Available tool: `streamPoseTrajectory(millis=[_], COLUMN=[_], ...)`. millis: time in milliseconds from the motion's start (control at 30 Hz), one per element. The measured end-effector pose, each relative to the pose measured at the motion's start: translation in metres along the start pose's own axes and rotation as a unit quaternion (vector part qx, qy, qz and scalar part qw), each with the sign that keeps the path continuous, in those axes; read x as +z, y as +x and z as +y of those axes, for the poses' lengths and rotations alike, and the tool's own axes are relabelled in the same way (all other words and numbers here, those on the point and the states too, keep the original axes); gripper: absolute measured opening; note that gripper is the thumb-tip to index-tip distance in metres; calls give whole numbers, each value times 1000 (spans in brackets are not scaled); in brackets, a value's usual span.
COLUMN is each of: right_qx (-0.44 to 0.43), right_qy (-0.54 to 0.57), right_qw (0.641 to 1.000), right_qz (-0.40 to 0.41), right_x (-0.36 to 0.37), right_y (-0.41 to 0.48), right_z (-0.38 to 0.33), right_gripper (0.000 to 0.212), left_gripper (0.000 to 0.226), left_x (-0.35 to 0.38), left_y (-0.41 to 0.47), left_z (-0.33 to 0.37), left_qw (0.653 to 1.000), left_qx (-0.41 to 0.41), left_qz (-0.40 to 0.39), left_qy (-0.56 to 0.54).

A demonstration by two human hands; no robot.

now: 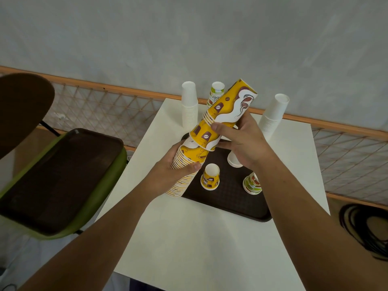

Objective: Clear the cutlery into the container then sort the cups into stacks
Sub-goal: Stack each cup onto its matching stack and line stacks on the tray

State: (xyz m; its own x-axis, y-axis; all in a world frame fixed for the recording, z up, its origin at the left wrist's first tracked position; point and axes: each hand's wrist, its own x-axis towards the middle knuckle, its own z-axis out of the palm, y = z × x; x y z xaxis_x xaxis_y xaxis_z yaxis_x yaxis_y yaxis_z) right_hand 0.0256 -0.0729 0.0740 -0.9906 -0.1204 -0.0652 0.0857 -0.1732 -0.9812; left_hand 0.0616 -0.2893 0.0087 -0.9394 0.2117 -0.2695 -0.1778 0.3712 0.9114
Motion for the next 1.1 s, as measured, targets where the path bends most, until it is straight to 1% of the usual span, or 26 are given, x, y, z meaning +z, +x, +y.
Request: streamPoseTrajectory(millis=[100,233,300,367,533,633,700,833,933,1033,1100], right_qx=[-3,-48,-65,-71,-16,18,28,35,53,106,126], right_qy=[32,52,24,-26,-128,-170,-204,-269,-295,-316,-329], right_qw=[999,995,994,994,986,980,975,957,949,936,929], right_qz=[6,64,85,84,103,98,90,102,99,113,113], right_x=[-3,-13,-20,-28,-39,-36,-32,-26,-27,-32,-35], right_y=[0,3,2,-1,-18,-22,-22,-18,-12,-7,-4], right_z=[-4,-7,-4,6,58,99,127,169,195,218,230], right_gripper=[55,56,57,57,66,69,73,80,83,85,86], left_gripper=[84,80,78,76,63,63,62,57,60,62,66], left_x=[-2,-5,-6,-6,-3,0,3,8,8,8,9], left_y=[0,0,0,0,-2,-3,-3,-4,-5,-4,-3], left_z=[-3,-10,-13,-15,-21,-29,-33,-35,-41,-46,-49], left_qw=[1000,1000,1000,999,997,994,993,991,990,990,989], left_qx=[-8,-16,-20,-22,-33,-39,-43,-47,-50,-47,-50], left_qz=[1,12,19,27,51,66,71,76,78,83,86], left_qy=[2,1,-1,-7,-49,-75,-88,-104,-106,-107,-108])
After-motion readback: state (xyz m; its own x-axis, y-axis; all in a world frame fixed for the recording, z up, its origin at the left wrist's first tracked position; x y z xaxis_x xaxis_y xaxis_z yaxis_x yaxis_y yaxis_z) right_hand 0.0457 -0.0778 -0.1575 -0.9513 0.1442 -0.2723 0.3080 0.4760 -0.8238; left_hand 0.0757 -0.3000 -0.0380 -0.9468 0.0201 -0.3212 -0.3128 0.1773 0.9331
